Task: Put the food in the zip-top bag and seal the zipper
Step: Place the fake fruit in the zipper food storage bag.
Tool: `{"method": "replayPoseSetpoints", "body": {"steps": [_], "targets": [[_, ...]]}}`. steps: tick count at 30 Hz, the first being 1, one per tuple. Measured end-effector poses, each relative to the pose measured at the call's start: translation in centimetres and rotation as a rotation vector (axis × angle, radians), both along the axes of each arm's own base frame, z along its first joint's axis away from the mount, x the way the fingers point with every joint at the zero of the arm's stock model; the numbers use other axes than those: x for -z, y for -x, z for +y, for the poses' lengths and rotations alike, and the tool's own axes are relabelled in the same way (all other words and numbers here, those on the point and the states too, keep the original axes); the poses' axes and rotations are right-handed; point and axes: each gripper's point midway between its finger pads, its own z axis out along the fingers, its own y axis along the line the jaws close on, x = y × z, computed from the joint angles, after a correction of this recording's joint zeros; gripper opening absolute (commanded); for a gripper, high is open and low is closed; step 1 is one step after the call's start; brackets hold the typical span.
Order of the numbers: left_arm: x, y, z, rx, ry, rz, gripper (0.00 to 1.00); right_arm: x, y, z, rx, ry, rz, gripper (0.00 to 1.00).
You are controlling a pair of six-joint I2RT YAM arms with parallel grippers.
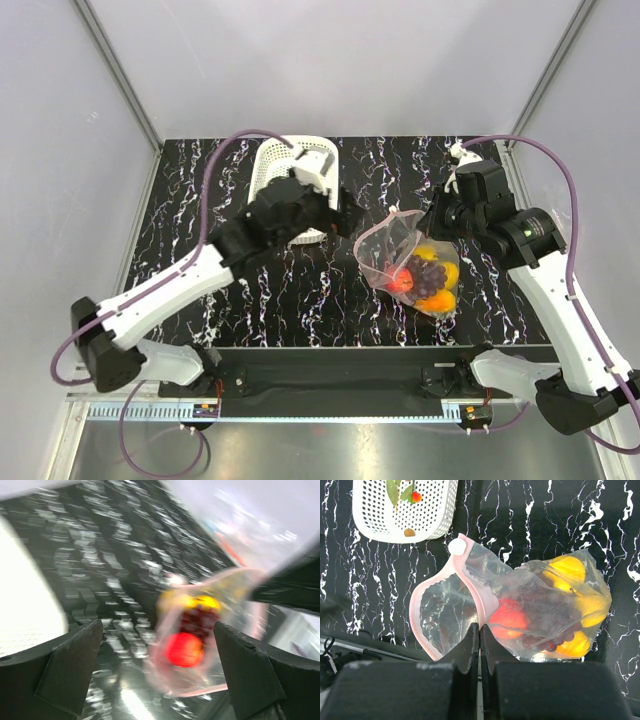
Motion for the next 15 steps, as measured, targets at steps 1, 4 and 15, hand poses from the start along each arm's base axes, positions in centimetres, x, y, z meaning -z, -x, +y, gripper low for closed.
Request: {"method": "replayPoseSetpoints", "body": {"steps": [1,4,15], "targets": [[0.0,-0.5,1.6,-0.044,-0.011,-0.016,0.99,0.0,0.0,0.0,0.001,0.001,-0.001,0.0],[0.6,-2.7,6.3,-0.167,-0.071,-0.04,0.99,0.0,0.0,-0.1,0.002,0.001,-0.002,0.0],[11.6,-12.9,14.3,-0.198,-0.721,0.108,0.88,0.0,0.0,0.0,-0.001,0.0,-0.001,0.0]]}}
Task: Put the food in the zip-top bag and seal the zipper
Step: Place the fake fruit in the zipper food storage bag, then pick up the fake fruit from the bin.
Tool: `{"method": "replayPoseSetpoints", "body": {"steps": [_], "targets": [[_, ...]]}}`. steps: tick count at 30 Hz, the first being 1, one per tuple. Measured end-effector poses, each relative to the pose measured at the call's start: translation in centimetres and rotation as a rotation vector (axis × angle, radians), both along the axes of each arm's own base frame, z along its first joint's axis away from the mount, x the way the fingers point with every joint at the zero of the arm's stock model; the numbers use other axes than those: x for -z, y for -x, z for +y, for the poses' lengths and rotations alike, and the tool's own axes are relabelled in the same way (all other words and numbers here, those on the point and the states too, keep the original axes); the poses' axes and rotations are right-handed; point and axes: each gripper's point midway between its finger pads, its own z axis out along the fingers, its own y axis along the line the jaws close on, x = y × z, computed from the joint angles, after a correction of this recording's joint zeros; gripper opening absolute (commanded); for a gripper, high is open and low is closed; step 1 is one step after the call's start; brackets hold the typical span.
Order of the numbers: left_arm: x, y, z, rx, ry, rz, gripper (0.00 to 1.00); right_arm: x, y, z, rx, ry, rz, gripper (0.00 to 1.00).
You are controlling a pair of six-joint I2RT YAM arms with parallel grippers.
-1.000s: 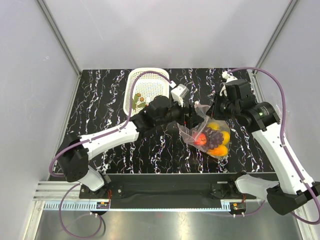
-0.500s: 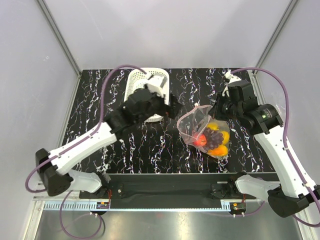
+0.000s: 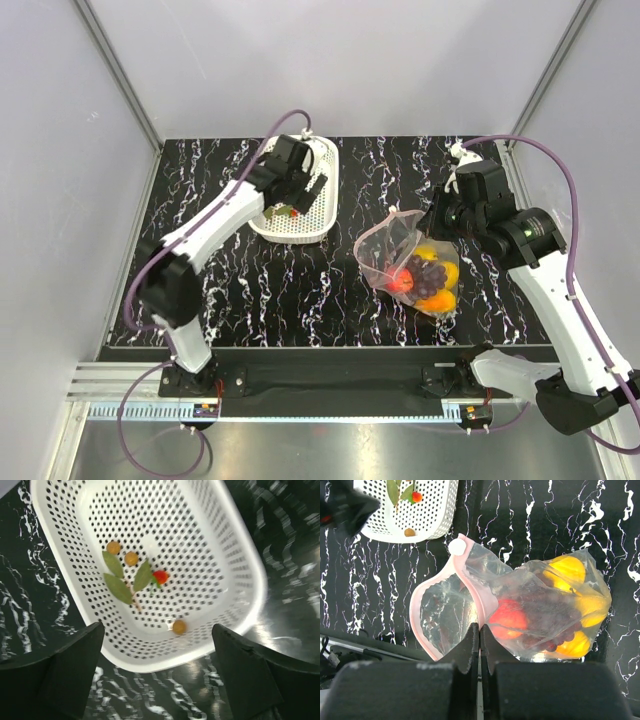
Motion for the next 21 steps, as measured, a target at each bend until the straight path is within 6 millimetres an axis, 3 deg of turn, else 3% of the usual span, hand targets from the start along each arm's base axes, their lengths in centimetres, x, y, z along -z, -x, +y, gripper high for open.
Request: {"method": "replayPoseSetpoints", "body": {"steps": [8,11,15,18,21], "targets": [[8.9,-5.2,2.5,0.084,-0.314,0.183,0.8,0.0,0.1,0.0,-0.002,0.002,0.004,0.0],[10.1,-6.1,3.5,0.092,-0.322,0.207,0.77,0.0,0.2,-0.1,-0.003,0.007,0.011,0.0],[9.9,-7.6,4.4,0.092,-0.321,0.192,0.75,0.0,0.2,-0.1,-0.004,0.009,0.014,0.0],[10.0,-9.0,4.0,0.104,-0.319,0.179,0.74,0.1,0.1,0.0,-0.005,0.01,0.017,0.0],[11.6,-10.0,3.5,0.124,-0.301,0.197,0.74,0.2,0.1,0.0,-0.005,0.012,0.021,0.0]]}}
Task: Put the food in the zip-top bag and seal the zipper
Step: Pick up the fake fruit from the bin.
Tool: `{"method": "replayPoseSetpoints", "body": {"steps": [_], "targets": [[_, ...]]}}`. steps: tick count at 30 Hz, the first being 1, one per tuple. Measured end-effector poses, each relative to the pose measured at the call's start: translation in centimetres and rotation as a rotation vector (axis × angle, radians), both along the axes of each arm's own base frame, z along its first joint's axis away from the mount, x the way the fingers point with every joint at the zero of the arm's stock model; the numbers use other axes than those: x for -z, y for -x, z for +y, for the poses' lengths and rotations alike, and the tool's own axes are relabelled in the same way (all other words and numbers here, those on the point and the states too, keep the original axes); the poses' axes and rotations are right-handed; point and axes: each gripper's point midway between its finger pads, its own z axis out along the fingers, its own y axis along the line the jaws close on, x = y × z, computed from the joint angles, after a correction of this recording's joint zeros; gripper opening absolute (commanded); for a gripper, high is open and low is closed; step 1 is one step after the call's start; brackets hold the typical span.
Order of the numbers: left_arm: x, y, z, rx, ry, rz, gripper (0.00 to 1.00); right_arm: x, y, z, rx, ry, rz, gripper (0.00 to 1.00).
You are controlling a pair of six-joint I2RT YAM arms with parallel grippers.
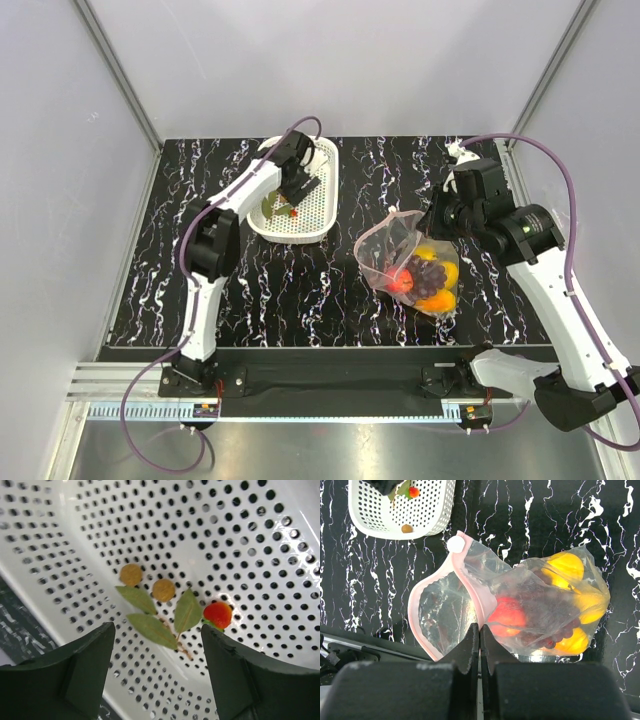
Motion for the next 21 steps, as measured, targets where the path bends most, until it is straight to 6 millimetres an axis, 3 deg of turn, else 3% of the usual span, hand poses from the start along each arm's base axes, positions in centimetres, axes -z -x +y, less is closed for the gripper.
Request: {"method": "replayPoseSetpoints", "body": {"steps": [4,6,7,8,12,16,21], "targets": [[3.3,0.4,-0.4,0.021,0.008,0.083,0.74,0.0,-0.1,0.1,-0.001,0.001,0.001,0.0],[4.8,0.7,-0.3,0.025,0.012,0.133,0.67,-0.1,-0.2,0.1,-0.002,0.003,0.0,0.0],[5.3,0.9,-0.3,0.025,0.017,0.158,0.61,-0.1,-0.2,0.1,-0.002,0.003,0.0,0.0],[5.8,1.1,-0.3,0.022,0.018,0.178,0.46,-0.1,-0.2,0.1,-0.002,0.003,0.001,0.0],[6.2,1.5,-0.1,0.018,0.043,0.225,0.13,-0.1,-0.2,0.1,-0.003,0.003,0.002,0.0],[6.5,2.2,0.1,0.019,0.054,0.261,0.01,-0.1,-0.2,0.1,-0.002,0.003,0.003,0.0],[6.0,3.7,0.2,0.009,0.074,0.279,0.0,0.0,-0.2,0.1,0.0,0.002,0.005,0.0]]}}
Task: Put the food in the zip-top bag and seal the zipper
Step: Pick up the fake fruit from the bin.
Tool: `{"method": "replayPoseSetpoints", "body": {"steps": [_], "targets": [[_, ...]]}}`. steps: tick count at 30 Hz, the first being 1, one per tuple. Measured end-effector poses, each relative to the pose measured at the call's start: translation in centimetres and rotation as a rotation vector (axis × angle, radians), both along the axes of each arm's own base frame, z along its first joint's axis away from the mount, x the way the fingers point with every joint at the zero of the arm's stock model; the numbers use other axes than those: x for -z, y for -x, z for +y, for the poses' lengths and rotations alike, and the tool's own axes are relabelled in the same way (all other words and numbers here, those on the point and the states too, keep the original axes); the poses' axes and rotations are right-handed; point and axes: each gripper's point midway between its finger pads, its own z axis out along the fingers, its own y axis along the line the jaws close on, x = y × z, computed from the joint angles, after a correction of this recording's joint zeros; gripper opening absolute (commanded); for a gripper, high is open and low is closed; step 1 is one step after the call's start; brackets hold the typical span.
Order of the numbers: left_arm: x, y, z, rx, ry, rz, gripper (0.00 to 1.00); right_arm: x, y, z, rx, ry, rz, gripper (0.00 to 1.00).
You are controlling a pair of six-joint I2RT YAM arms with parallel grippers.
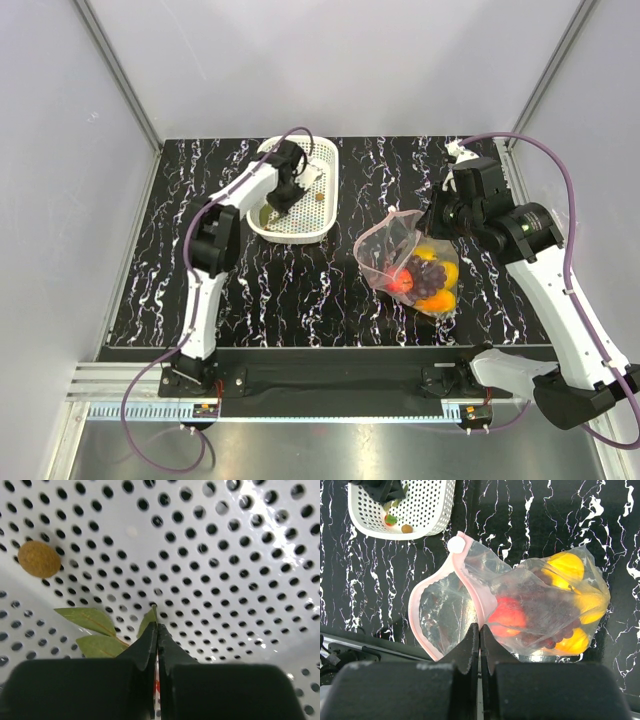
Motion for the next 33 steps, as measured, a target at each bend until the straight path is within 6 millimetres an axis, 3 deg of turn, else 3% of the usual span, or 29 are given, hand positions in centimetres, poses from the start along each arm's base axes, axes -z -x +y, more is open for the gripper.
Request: {"method": "replayPoseSetpoints", "body": {"steps": [3,10,12,14,21,26,29,33], "targets": [[-1.7,1.3,0.1,-0.021,0.028,-0.009,0.0,0.0,0.0,0.0,0.004,-0.003,0.002,0.0],[-9.9,2.3,-0.4,-0.102,0.16,-0.161,0.0,0.2,-0.1,0.1,0.006,-0.004,0.009,0.0],[-11.4,2.4,-0.6,-0.119,0.191,-0.188,0.0,0.2,-0.2,0.1,0.008,-0.004,0.013,0.0],[-12.2,2.5,-0.9,-0.129,0.214,-0.202,0.0,0.3,-0.2,0.2,0.009,-0.004,0.014,0.0],[-11.4,3.7,-1.3,-0.155,0.231,-0.16,0.0,0.3,-0.2,0.2,0.009,-0.004,0.014,0.0],[-12.3,5.0,-2.5,-0.152,0.292,-0.147,0.0,0.3,-0.2,0.1,0.009,-0.004,0.014,0.0],[-14.6,6.6,-3.6,-0.134,0.353,-0.17,0.0,0.3,-0.2,0.2,0.009,-0.004,0.014,0.0],[-19.6,9.2,-4.9,-0.098,0.476,-0.247,0.0,0.3,-0.2,0.2,0.009,-0.004,0.013,0.0]]}}
